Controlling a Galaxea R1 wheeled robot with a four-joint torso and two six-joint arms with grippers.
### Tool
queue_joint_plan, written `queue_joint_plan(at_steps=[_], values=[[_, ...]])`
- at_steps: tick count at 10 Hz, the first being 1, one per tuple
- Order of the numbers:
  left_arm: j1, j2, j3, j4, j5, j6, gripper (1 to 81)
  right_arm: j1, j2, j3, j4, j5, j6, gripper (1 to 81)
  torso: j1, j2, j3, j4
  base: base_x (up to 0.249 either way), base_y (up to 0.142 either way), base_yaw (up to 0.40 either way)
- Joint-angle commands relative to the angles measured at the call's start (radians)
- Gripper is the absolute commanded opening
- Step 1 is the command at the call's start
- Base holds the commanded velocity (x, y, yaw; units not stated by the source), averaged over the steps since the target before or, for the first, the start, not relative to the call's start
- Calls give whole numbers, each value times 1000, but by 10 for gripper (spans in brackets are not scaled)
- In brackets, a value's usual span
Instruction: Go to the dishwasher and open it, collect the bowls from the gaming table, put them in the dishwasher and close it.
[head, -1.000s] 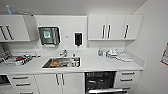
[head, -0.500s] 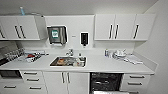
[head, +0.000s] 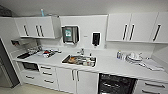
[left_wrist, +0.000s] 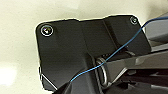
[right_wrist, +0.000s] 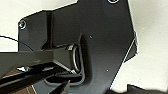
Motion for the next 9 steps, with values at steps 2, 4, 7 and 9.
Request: queue_joint_plan(at_steps=[2,4,7,9], values=[[-32,-53,86,21,27,7,811,40,-127,219,-6,-24,-4,811,0,0,0,0,0,0,354],[-32,-62,96,21,27,7,811,44,-144,254,-1,-26,-4,811,0,0,0,0,0,0,354],[-34,-61,91,22,26,7,811,41,-141,267,-4,-27,-3,811,0,0,0,0,0,0,354],[-34,-62,89,22,26,7,811,40,-135,264,-6,-26,-4,811,0,0,0,0,0,0,354]])
